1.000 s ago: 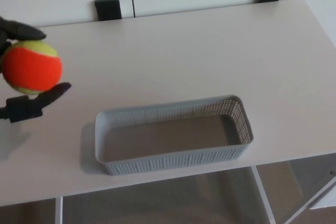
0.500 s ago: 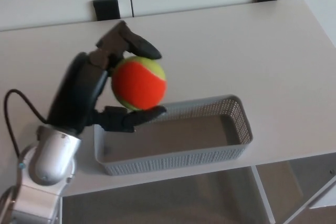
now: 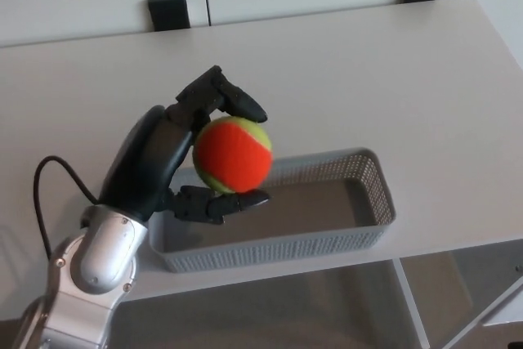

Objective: The robot walk towards a table in front and uses its left hand to pickup a tennis ball on the left side and put it in a container on the right hand side

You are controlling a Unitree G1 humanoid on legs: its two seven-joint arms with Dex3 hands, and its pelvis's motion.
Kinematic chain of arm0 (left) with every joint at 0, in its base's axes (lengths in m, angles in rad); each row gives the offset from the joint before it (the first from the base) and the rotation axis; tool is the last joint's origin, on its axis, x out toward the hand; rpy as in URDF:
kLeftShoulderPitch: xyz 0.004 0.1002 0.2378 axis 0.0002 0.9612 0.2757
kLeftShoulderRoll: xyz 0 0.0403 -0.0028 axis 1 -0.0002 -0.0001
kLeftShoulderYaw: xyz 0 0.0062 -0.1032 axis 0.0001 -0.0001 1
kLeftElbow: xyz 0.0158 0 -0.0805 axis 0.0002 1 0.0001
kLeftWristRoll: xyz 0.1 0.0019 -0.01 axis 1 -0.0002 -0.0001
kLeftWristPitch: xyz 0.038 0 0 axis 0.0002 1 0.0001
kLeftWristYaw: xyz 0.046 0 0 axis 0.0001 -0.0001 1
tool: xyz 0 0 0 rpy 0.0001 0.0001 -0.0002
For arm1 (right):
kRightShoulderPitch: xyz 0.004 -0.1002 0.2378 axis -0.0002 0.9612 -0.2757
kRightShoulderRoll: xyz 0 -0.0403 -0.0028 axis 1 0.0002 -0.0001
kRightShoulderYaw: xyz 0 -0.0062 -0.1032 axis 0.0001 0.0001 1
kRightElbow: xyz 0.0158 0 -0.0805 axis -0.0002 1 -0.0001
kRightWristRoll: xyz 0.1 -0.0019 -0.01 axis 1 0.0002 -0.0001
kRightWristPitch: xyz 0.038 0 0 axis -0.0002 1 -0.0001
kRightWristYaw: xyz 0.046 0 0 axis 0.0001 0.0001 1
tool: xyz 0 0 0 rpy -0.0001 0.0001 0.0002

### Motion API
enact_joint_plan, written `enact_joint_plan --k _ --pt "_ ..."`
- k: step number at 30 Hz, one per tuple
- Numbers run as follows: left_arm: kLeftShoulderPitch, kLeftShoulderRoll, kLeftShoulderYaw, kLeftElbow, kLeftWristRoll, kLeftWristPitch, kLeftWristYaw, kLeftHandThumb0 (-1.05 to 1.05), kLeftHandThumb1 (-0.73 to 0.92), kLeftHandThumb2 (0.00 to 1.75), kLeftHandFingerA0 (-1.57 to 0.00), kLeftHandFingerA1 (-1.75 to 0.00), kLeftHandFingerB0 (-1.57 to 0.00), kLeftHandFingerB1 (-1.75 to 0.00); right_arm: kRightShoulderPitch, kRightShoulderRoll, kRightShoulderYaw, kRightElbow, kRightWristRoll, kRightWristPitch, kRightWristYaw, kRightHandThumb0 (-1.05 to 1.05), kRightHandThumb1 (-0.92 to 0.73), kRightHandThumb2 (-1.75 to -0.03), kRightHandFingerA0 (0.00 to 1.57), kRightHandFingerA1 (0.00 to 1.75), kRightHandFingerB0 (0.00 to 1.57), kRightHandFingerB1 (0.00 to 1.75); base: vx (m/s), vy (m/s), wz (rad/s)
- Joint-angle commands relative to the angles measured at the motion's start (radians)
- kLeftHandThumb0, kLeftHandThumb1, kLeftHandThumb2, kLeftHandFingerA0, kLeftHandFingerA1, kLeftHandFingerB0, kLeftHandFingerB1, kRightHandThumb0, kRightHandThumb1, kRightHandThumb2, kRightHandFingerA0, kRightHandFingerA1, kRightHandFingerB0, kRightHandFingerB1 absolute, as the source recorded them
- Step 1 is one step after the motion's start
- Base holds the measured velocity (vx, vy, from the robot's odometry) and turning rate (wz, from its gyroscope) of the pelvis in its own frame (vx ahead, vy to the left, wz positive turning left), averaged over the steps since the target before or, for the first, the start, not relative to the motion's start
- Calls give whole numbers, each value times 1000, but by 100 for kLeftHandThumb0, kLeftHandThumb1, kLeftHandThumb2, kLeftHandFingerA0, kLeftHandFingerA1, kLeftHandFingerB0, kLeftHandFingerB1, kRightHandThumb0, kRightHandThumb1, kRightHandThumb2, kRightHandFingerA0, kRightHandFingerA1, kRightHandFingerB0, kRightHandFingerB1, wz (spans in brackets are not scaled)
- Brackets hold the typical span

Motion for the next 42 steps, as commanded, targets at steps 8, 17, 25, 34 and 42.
enact_joint_plan --k 8,17,25,34,42 --pt "-13 106 5 -96 -56 147 -217 -85 52 91 0 -6 -1 -9 -12 -24 0 -23 -3 29 4 -66 -63 -59 69 66 56 45 0 0 0" --pt "-13 122 5 -116 -55 168 -243 -93 68 64 0 -20 0 -22 -26 -26 -1 -25 0 38 13 -67 -63 -59 66 66 55 46 0 0 0" --pt "3 124 34 -153 -84 182 -269 -82 52 95 0 -12 0 -14 -30 -30 7 -42 -10 45 9 -65 -48 -92 64 73 51 59 0 0 0" --pt "277 169 272 -567 -321 145 -345 -65 42 77 -10 -17 -5 -25 -30 -51 27 -61 -23 64 22 -66 -64 -59 69 67 55 44 0 0 0" --pt "786 243 748 -720 -1116 -71 -817 -60 47 56 -7 -23 -7 -30 -38 -61 41 -18 -28 41 28 -67 -63 -59 69 69 57 47 0 0 0"
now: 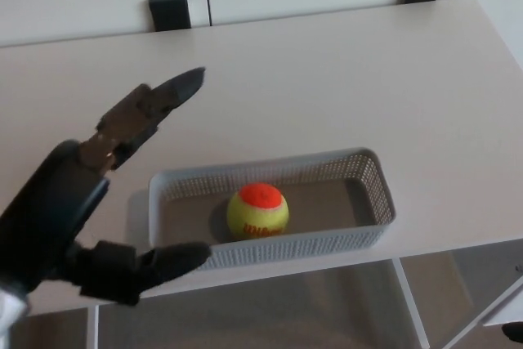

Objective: The robot walk towards a table in front and uses its left hand to pickup a tennis ball on the left side and put it in a container on the right hand side

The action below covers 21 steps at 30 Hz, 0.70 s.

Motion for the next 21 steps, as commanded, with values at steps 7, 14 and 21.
enact_joint_plan --k 7,14,21 --pt "596 105 607 179 -994 -89 -1133 -62 48 56 -32 -32 -36 -32 42 -26 9 65 -13 -10 6 -67 -62 -58 69 70 56 47 0 0 0" --pt "712 287 394 431 -499 -291 -1069 -44 47 55 -34 -34 -36 -32 91 -18 18 88 -21 -40 -6 -66 -63 -59 69 69 54 46 0 0 0" --pt "636 359 243 549 -361 -350 -1001 -42 44 54 -40 -35 -38 -33 89 -11 6 102 -7 -49 -14 -68 -61 -59 70 71 56 50 0 0 0"
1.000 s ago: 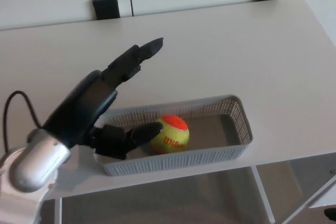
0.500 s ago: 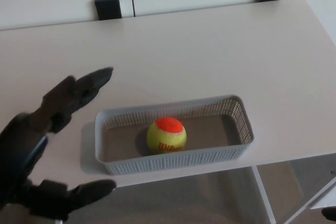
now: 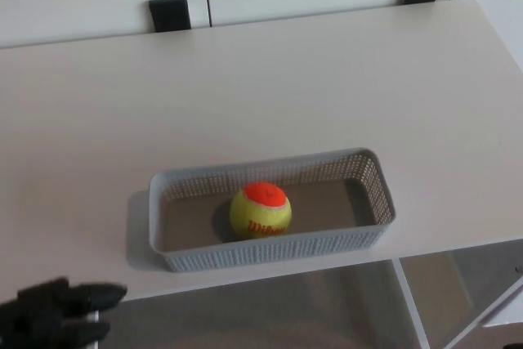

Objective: The robot walk towards a table in front and uses its left hand to pickup a tennis ball on the left side and put it in a container on the right hand side

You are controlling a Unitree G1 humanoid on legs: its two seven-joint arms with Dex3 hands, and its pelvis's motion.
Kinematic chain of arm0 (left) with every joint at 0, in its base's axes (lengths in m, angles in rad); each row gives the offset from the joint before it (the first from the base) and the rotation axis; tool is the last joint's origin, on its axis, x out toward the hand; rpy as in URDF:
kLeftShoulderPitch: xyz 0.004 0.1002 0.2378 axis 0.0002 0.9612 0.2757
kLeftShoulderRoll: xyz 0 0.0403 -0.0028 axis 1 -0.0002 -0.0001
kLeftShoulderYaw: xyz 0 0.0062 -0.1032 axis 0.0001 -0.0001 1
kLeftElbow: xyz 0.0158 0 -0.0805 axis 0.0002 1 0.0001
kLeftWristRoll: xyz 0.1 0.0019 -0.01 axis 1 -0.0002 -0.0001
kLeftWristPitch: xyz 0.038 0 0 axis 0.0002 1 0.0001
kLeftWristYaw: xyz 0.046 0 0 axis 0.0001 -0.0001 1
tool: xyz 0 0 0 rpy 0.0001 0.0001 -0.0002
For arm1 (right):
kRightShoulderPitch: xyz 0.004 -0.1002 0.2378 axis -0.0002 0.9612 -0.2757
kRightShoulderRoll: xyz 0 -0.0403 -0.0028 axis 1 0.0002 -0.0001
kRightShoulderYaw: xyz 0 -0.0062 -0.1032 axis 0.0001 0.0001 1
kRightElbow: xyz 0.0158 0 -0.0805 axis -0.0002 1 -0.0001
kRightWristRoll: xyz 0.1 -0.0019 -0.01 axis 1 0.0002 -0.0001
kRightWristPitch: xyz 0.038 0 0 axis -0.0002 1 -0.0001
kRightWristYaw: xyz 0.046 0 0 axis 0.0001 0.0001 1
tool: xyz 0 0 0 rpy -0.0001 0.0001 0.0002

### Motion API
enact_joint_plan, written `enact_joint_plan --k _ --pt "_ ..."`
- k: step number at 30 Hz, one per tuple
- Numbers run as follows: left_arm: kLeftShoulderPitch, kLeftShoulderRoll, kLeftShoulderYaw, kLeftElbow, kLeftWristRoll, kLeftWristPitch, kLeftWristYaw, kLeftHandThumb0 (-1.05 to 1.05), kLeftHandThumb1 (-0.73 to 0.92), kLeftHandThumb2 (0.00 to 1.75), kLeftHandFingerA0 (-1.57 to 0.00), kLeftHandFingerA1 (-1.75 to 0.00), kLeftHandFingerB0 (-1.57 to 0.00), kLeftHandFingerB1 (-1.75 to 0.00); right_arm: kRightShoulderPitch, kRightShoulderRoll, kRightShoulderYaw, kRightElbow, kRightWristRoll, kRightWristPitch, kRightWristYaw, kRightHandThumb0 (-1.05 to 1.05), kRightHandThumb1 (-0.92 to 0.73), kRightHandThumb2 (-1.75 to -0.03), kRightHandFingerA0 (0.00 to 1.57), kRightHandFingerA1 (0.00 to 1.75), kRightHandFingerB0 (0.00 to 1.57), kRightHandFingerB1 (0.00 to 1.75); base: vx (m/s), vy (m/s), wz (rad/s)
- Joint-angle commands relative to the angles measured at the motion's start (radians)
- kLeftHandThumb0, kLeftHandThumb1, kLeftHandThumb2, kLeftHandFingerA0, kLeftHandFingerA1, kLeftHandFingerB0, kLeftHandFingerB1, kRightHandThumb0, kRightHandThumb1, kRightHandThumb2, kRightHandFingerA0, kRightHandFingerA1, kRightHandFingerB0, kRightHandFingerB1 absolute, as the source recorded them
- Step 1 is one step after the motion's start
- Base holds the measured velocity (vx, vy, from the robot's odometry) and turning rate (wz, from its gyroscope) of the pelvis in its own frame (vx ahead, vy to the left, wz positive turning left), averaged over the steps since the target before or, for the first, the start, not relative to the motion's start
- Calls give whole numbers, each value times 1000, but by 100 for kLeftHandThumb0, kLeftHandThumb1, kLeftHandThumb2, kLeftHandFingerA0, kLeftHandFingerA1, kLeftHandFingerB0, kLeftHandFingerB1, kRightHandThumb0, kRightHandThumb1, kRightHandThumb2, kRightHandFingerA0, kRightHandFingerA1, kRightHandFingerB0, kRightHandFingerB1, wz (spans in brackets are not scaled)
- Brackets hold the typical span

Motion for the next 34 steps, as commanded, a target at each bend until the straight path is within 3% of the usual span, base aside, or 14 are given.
enact_joint_plan --k 1,7,13,14,15,16,17,18,21,22,27,28,31,34 --pt "137 260 -34 333 -114 -317 -635 -39 44 54 -40 -36 -38 -33 52 -13 -5 62 -9 -40 -18 -69 -61 -59 70 71 56 50 0 0 0" --pt "74 264 -92 411 -51 -270 -536 -35 50 56 -42 -38 -41 -33 38 -22 -4 73 -11 -40 -13 -69 -62 -59 71 71 54 48 0 0 0" --pt "-148 27 -241 699 346 -227 180 -67 43 74 -21 -43 -17 -38 25 -18 10 110 -29 -50 -25 -67 -62 -59 70 72 52 49 0 0 0" --pt "-195 -21 -245 765 366 -215 280 -64 41 71 -19 -43 -17 -37 19 -15 10 118 -28 -53 -27 -68 -62 -59 68 72 50 50 0 0 0" --pt "-268 -58 -249 872 362 -195 351 -33 26 85 -1 -52 0 -49 16 -11 5 123 -22 -57 -30 -68 -62 -59 67 72 49 50 0 0 0" --pt "-333 -81 -250 967 348 -175 385 -33 26 85 -1 -52 0 -49 16 -8 -2 124 -14 -59 -32 -68 -62 -59 67 72 49 50 0 0 0" --pt "-385 -98 -237 1044 311 -145 388 -63 39 74 -5 -41 -10 -30 22 -8 -3 118 -14 -54 -37 -68 -62 -59 66 70 49 48 0 0 0" --pt "-406 -110 -220 1086 281 -127 393 -57 48 56 -7 -34 -11 -25 29 -8 -4 117 -14 -56 -38 -67 -61 -59 65 69 49 48 0 0 0" --pt "-473 -113 -202 1224 283 -168 468 -62 41 70 -5 -43 -8 -35 31 -3 -4 130 -11 -78 -36 -70 -62 -59 65 73 46 50 0 0 0" --pt "-483 -106 -211 1280 304 -207 497 -33 28 87 -1 -51 0 -49 42 1 -6 128 -10 -82 -41 -69 -61 -58 64 74 47 52 0 0 0" --pt "-429 -64 -293 1472 387 -332 556 -34 23 84 0 -51 0 -49 159 6 -16 109 3 -137 -33 -67 -62 -58 62 73 45 51 0 0 0" --pt "-400 -54 -315 1506 404 -353 571 -57 36 79 -8 -46 0 -36 195 1 -14 109 2 -164 -24 -71 -62 -58 62 75 45 53 0 0 0" --pt "-381 -38 -311 1526 379 -379 555 -72 42 78 -6 -43 -6 -23 211 1 -9 105 -5 -175 -25 -75 -62 -59 58 75 46 58 0 0 0" --pt "-354 -34 -287 1496 341 -384 510 -61 37 80 -3 -40 -3 -22 219 2 -4 101 -9 -170 -27 -74 -63 -59 57 72 46 53 0 0 0"
